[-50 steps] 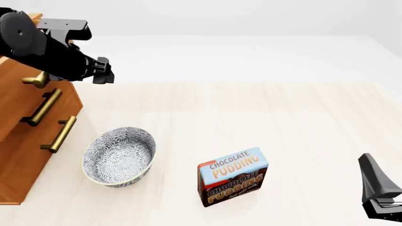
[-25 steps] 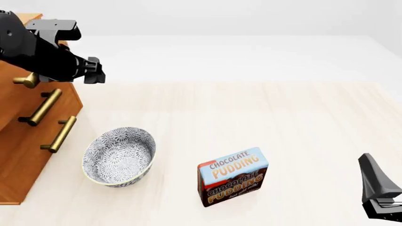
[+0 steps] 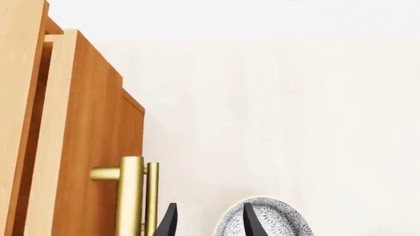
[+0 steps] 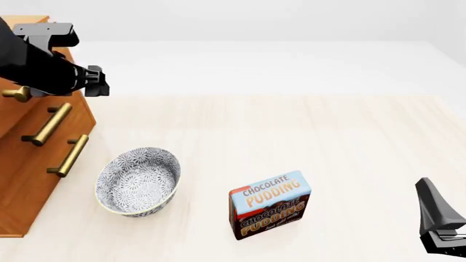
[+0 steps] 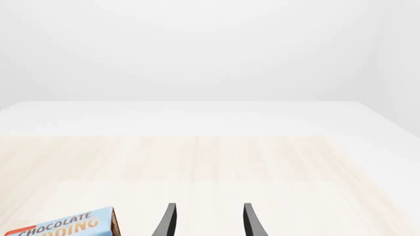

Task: Put the butter at the back in the top drawer of the cabinet and close it.

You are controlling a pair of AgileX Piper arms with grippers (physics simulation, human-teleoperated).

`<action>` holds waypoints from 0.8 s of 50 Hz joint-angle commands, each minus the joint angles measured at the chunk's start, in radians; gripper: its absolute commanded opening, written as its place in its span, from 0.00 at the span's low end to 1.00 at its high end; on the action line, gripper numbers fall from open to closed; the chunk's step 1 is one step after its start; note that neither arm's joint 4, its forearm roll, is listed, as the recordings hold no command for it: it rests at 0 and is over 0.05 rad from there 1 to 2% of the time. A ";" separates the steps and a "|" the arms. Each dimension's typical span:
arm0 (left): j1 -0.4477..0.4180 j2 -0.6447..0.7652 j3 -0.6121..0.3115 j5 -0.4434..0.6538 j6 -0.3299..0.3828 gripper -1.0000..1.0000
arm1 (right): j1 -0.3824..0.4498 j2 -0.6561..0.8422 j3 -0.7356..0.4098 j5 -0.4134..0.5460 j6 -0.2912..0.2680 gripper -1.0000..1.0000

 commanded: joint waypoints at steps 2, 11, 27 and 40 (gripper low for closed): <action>0.035 -0.008 0.016 -0.009 -0.008 1.00 | 0.000 0.000 0.000 0.000 0.000 1.00; 0.049 -0.014 0.030 -0.017 -0.006 1.00 | 0.000 0.000 0.000 0.000 0.000 1.00; 0.081 -0.025 0.040 -0.021 -0.011 1.00 | 0.000 0.000 0.000 0.000 0.000 1.00; 0.098 -0.035 0.068 -0.043 -0.032 1.00 | 0.000 0.000 0.000 0.000 0.000 1.00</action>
